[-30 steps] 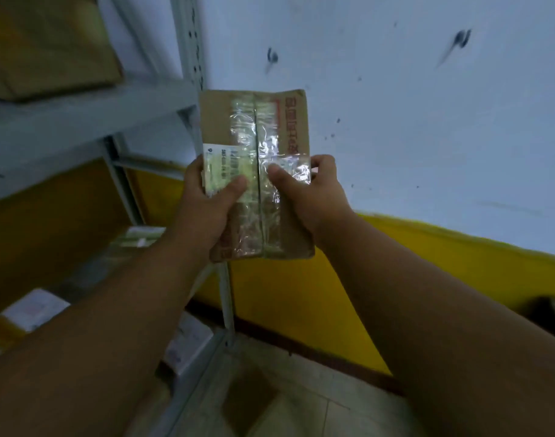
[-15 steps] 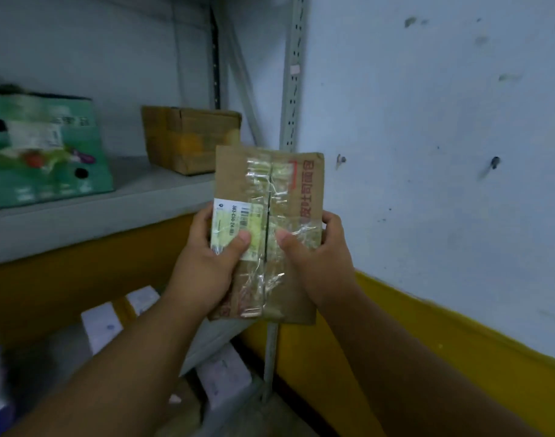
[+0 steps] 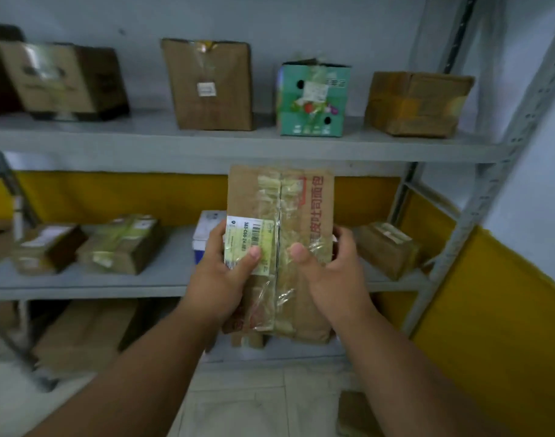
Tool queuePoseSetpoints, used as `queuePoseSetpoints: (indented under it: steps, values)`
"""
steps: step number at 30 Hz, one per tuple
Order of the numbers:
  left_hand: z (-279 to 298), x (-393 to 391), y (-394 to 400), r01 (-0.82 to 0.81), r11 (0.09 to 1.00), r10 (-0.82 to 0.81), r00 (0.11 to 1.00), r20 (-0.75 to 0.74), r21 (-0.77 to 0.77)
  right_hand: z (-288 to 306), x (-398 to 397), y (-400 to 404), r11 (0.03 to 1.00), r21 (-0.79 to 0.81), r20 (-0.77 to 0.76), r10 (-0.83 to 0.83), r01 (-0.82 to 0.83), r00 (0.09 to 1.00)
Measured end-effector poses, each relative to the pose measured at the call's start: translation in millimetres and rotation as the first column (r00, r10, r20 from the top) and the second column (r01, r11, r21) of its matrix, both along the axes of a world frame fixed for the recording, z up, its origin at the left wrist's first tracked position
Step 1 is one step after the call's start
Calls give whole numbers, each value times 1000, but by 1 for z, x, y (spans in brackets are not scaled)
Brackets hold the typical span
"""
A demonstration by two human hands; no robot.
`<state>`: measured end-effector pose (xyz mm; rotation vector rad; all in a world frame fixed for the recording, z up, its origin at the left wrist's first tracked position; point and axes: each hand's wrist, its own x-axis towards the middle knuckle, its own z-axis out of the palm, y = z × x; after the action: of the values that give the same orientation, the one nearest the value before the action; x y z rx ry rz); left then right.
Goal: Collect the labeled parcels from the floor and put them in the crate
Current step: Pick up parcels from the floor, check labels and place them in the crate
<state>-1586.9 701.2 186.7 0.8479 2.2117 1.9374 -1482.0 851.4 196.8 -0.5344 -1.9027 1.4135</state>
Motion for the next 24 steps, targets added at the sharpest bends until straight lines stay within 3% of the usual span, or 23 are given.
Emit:
queuePoseSetpoints:
  steps: [7, 12, 17, 24]
  values:
    - [-28, -13, -188, -187, 982, 186, 978, 96, 6, -24, -58, -162, 968, -4, 83, 249, -250, 965]
    - [-39, -21, -394, -454, 890, 456, 882, 118, -45, -44, -115, -360, 887, -1, 75, 461, -462, 884]
    - [-51, -23, -582, -551, 834, 543, 806, 235, -36, -65, -144, -551, 811, 32, 69, 581, -584, 811]
    - [-72, -61, -682, -585, 810, 548, 729, 411, -44, -76, -186, -654, 801, 161, 146, 558, -576, 817]
